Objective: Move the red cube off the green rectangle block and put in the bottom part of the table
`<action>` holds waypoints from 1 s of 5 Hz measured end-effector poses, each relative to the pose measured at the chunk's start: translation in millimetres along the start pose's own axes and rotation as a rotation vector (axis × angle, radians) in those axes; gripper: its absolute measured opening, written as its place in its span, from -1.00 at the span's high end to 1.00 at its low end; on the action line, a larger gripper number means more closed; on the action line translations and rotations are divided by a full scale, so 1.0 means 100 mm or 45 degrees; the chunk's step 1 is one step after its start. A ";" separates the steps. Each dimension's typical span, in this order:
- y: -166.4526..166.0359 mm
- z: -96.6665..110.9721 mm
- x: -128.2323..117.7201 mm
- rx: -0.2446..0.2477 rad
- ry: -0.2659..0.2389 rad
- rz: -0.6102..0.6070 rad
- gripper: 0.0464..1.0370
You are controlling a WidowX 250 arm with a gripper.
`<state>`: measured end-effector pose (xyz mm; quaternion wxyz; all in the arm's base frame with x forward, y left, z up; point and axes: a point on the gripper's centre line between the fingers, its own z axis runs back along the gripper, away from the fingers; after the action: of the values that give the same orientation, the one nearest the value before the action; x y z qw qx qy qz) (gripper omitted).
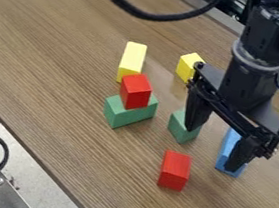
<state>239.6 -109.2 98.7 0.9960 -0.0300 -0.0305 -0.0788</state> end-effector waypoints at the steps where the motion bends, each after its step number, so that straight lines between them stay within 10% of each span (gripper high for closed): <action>1: 0.01 -0.06 -0.04 0.007 0.033 0.004 -0.92; 3: 0.37 -0.05 -0.04 -0.133 0.105 0.428 -0.92; 5: 0.50 0.01 -0.06 -0.097 0.155 0.637 -0.92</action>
<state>241.3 -59.3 96.4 0.9826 -0.0692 0.0408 0.1672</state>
